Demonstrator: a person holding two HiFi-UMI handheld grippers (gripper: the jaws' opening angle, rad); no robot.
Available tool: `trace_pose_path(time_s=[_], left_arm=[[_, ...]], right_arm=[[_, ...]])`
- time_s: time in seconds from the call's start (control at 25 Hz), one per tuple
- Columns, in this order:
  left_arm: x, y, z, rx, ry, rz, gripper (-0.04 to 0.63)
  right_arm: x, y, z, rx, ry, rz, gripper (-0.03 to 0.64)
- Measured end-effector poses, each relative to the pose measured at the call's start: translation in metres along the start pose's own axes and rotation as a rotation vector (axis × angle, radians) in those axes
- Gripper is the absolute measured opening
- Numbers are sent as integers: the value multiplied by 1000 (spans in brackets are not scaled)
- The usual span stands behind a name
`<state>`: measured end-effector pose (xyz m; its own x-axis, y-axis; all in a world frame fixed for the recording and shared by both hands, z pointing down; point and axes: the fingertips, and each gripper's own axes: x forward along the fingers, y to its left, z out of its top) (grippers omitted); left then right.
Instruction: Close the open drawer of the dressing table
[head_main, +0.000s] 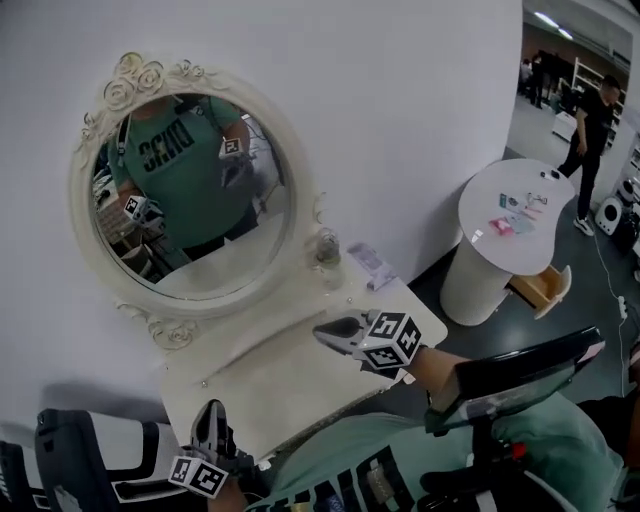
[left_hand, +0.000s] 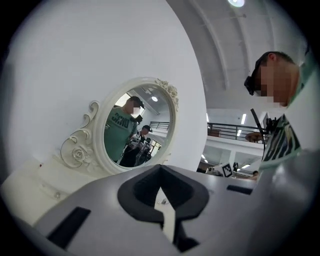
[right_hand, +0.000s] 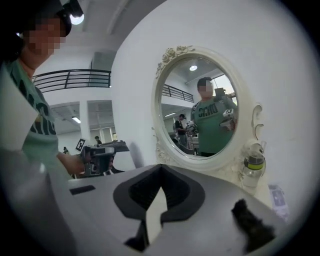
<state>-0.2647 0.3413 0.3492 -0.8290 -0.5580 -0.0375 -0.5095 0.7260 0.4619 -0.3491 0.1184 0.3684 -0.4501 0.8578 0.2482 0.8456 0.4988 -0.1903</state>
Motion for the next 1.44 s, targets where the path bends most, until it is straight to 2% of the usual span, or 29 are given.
trace_pose_path(time_s=[0.08, 0.2, 0.36, 0.48, 0.68, 0.88, 1.08, 1.44], left_arm=[[5, -20, -17, -26, -19, 38, -3], [22, -42, -40, -35, -19, 74, -3], [29, -59, -33, 18, -48, 112, -3], [28, -60, -22, 49, -58, 119, -3], [20, -44, 6, 85, -69, 104, -3], [18, -23, 25, 81, -82, 82, -3], [26, -19, 22, 80, -64, 43, -3], [30, -6, 15, 51, -65, 40, -3]], right_arm=[[-9, -5, 0, -31, 15, 67, 11], [-24, -21, -4, -57, 33, 122, 11], [-23, -31, -6, -86, 49, 158, 11], [-18, -34, 3, -118, 47, 137, 11], [-9, -39, 25, -97, 24, 78, 11], [-3, -36, 41, -116, 12, 37, 11], [2, -35, 39, -120, 25, 23, 11], [4, -40, 40, -140, 35, 9, 11]])
